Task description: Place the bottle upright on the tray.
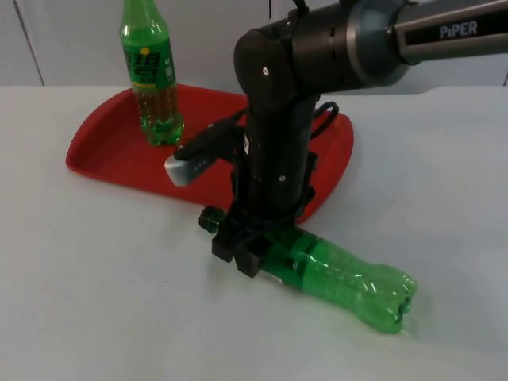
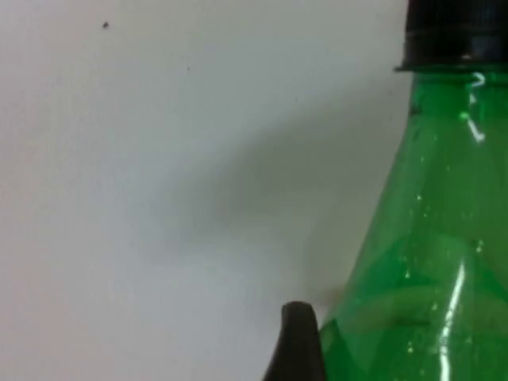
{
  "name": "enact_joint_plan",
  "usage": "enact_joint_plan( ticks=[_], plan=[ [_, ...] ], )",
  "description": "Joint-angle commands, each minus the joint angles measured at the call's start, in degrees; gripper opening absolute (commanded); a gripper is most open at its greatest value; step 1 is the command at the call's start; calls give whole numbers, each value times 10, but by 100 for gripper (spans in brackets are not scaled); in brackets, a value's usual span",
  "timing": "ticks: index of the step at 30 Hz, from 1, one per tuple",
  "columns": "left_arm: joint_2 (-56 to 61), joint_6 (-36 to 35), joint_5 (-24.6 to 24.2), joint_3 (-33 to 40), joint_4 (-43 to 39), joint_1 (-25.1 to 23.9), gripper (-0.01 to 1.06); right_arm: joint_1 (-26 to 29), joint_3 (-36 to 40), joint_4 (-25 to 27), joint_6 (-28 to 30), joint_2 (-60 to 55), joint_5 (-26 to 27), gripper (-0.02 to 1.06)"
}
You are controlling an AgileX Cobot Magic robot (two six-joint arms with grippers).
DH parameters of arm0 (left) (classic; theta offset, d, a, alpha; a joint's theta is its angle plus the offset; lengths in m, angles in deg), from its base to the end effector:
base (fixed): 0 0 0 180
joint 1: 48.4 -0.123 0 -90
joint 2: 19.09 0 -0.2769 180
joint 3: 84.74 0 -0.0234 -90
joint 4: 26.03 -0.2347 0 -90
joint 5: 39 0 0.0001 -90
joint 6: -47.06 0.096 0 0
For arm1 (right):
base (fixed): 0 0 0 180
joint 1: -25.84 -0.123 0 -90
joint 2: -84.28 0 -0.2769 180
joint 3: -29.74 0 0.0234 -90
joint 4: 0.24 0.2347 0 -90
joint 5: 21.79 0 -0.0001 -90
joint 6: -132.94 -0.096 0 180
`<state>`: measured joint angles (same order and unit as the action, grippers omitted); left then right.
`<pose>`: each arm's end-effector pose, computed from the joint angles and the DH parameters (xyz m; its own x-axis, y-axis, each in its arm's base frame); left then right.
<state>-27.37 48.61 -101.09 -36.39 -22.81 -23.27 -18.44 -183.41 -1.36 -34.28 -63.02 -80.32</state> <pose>-0.0082 -0.0014 0.2654 -0.4342 0.2045 -0.8773 0.4639 0.8856 -0.0232 0.3368 0.3262 0.1027 -0.5299 -0.8395 -0.1202 -0.8418 0.5378 -0.0456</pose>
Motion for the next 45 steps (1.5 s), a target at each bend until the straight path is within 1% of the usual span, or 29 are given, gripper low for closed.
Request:
enact_joint_plan(
  ticks=[1, 7, 11, 22, 26, 28, 35, 39, 40, 45],
  plan=[
    [3, 1, 5, 3, 4, 1, 105, -4, 0, -3, 7, 19, -4, 0],
    [3, 1, 5, 3, 4, 1, 105, -4, 0, -3, 7, 63, 1, 0],
    [3, 1, 5, 3, 4, 1, 105, -3, 0, -3, 1, 112, 29, 0],
    [3, 1, 5, 3, 4, 1, 105, -1, 0, -3, 5, 163, 31, 0],
    [3, 1, 5, 3, 4, 1, 105, 10, 0, -5, 5, 179, 39, 0],
    [3, 1, 5, 3, 4, 1, 105, 25, 0, 0, 3, 195, 51, 0],
    [3, 1, 5, 3, 4, 1, 105, 56, 0, 0, 1, 215, 64, 0],
    [3, 1, 5, 3, 4, 1, 105, 80, 0, 1, 1, 215, 100, 0],
    [3, 1, 5, 3, 4, 1, 105, 80, 0, 1, 1, 215, 100, 0],
    [3, 1, 5, 3, 4, 1, 105, 98, 0, 3, -23, 215, 175, 0]
  ],
)
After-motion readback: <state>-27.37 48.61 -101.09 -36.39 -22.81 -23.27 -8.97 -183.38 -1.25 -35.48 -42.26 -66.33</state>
